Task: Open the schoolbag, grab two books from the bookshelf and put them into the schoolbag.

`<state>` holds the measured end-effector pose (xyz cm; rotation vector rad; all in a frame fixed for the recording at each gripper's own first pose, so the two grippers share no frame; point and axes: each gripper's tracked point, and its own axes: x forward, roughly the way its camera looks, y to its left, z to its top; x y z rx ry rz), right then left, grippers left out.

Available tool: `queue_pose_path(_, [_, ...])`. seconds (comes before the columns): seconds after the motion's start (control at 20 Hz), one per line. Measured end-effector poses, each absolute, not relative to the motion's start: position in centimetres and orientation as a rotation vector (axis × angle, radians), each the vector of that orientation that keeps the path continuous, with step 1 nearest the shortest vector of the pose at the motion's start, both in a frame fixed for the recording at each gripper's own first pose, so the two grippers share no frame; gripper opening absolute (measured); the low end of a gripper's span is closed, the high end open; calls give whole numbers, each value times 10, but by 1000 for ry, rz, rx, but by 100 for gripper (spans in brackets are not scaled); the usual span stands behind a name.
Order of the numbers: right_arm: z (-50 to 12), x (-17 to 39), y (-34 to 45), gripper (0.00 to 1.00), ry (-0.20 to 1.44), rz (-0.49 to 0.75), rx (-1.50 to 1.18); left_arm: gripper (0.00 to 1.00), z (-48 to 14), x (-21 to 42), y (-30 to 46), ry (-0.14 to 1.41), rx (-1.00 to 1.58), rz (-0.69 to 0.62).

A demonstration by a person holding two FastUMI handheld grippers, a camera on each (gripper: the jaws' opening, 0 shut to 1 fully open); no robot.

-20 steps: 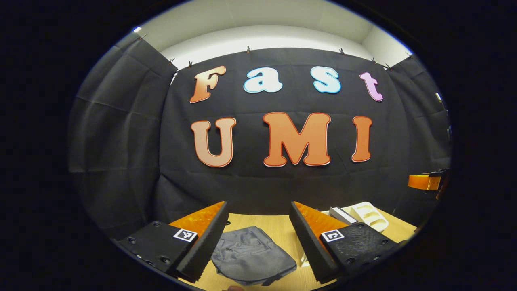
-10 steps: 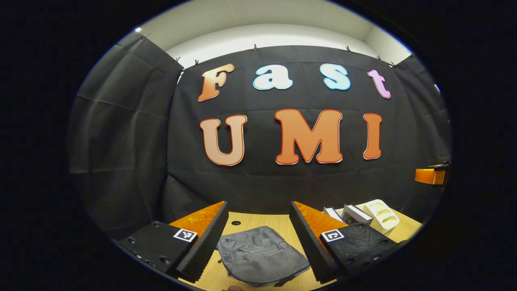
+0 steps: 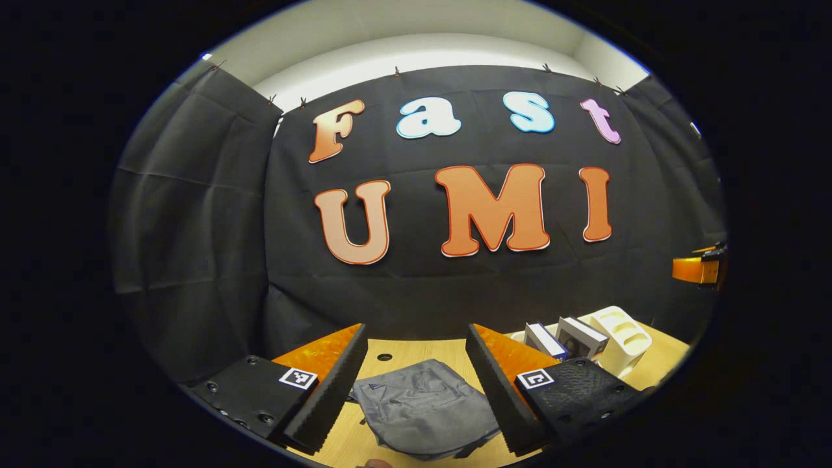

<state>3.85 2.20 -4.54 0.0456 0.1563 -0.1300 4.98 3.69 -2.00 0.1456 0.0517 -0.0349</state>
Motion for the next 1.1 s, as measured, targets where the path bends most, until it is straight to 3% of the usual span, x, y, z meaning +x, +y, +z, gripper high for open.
queue_pose_path(0.3, [-65, 31, 6, 100, 207, -174, 51, 97, -67, 52, 40, 112, 231, -40])
queue_pose_path(0.35, [-68, 30, 3, 97, 216, -181, 48, 97, -80, 52, 41, 134, 262, -45])
queue_pose_path(0.85, [-100, 16, -22, 97, 297, -246, 3, 97, -222, 33, 21, 384, 508, -148])
queue_pose_path(1.1, [-112, 8, -30, 97, 330, -264, -37, 97, -259, 31, 10, 396, 648, -189])
